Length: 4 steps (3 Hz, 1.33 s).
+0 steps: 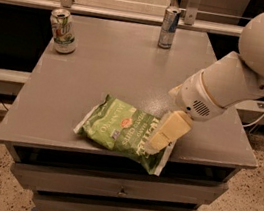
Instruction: Move green jalapeno chip bag near redbull can
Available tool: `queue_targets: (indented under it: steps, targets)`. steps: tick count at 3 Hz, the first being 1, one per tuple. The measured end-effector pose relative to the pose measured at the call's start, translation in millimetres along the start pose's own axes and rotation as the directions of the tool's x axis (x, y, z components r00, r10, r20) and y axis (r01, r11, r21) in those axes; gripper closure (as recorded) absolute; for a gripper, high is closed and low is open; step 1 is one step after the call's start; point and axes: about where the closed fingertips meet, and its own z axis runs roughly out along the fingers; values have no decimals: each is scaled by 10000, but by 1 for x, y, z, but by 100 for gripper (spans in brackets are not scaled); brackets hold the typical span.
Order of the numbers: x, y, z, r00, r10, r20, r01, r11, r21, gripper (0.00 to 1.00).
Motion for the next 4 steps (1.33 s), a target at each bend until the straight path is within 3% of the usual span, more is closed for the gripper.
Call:
queue_targets:
  steps: [1, 2, 3, 4]
  targets:
    - [-5, 8, 19, 9990, 317, 329, -306, 9989, -352, 14]
    - [-8, 13, 30, 9976, 493, 486, -468, 9976, -512, 38]
    - [-10, 14, 30, 9968, 554, 575, -530, 9977, -431, 61]
    - [-12, 7, 11, 9965, 530, 652, -539, 9985, 115, 84]
